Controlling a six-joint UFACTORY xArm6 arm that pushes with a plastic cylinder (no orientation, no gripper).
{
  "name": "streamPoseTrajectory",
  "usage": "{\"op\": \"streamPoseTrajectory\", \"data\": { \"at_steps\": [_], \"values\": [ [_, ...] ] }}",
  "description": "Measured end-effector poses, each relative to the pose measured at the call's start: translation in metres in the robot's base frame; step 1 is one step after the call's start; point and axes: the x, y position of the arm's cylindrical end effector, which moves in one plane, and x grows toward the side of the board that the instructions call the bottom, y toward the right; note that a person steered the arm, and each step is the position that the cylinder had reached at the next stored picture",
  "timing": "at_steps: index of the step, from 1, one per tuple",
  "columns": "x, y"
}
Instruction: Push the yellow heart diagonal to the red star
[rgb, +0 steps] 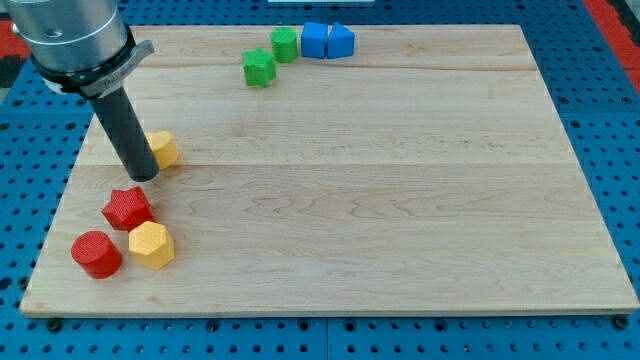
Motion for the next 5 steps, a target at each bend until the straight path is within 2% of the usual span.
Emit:
{"op": "streamPoseTrajectory", "data": {
  "at_steps": [5],
  "values": [
    [0.006, -0.026]
  ]
}}
